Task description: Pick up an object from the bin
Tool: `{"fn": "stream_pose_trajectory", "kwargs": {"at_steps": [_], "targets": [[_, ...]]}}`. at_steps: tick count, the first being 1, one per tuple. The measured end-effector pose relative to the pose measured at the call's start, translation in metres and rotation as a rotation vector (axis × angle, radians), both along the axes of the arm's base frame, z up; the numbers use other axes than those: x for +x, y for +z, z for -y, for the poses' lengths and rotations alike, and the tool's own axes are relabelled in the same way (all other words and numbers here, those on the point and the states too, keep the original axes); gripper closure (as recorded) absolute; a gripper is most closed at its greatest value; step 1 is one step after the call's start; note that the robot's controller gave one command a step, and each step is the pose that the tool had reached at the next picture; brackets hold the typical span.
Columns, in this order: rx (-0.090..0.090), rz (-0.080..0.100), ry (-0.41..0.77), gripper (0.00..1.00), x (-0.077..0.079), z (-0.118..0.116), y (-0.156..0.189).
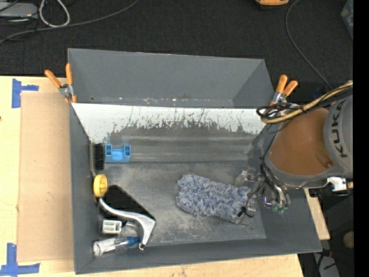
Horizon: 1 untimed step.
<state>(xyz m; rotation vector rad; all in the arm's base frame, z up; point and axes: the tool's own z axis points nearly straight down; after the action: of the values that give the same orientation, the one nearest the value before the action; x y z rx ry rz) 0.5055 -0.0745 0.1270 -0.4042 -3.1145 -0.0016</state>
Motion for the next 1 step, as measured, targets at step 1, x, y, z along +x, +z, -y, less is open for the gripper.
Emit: {"fn": "stream_pose_trajectory", "kwargs": {"at_steps": [1], "targets": [[0.000, -0.002, -0.190, 0.00, -0.0055, -0.0010, -0.0275]]}}
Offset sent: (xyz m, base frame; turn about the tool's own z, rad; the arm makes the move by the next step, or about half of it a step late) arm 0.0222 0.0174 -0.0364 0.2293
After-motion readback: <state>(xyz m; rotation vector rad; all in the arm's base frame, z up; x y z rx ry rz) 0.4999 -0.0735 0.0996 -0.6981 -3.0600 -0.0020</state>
